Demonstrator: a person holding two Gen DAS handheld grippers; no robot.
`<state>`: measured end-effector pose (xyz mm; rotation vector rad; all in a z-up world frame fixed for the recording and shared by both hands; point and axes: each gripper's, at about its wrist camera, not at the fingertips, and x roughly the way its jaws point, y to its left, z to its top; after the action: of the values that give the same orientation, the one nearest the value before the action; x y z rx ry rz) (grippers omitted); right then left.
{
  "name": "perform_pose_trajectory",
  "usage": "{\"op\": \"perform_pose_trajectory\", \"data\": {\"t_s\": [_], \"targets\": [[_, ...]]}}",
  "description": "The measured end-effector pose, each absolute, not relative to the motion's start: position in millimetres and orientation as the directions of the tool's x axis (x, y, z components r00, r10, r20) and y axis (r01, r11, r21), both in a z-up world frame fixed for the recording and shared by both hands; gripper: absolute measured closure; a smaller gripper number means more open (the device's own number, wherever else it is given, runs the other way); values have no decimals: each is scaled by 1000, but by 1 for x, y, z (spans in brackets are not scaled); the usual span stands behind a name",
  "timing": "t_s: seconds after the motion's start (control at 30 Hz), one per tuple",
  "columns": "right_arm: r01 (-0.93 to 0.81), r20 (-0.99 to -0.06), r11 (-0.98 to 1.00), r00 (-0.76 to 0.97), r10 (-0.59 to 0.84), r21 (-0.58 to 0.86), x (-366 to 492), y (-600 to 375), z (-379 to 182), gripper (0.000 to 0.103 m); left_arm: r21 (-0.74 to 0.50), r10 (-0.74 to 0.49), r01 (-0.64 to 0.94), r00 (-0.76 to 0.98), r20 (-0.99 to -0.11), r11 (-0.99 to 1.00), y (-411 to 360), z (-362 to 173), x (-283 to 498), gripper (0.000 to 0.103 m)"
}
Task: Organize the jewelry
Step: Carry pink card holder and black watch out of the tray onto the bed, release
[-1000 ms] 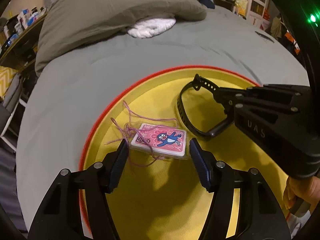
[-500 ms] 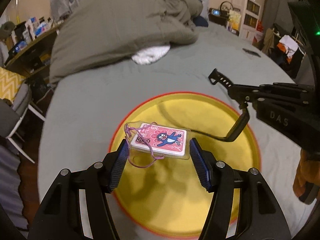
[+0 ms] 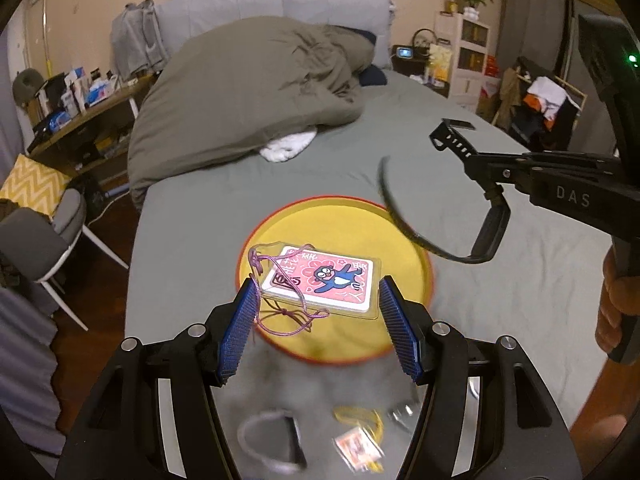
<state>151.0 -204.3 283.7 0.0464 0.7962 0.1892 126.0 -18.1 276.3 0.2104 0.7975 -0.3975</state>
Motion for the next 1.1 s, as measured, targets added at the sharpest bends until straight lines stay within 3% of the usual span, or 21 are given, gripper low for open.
{"op": "perform_pose_trajectory", "data": {"t_s": [0.37, 0.6, 0.93, 1.1], "targets": [[-156, -711, 964, 651, 265, 216, 37, -213, 252, 99, -17, -328, 467, 593, -735, 884, -26, 258, -4, 43], [-126, -762, 955, 579, 290, 267, -16, -213, 182, 99, -63, -347, 481, 528, -775, 874, -35, 197, -56, 43], [-32, -844, 954, 458, 278, 297, -54, -222, 61, 99, -25, -239, 411, 477, -846, 911, -33, 92, -79, 43], [-29, -866, 969, 443, 231, 244, -51, -221, 45, 99, -6, -182, 355, 464, -867, 935, -24, 41, -78, 43]]}}
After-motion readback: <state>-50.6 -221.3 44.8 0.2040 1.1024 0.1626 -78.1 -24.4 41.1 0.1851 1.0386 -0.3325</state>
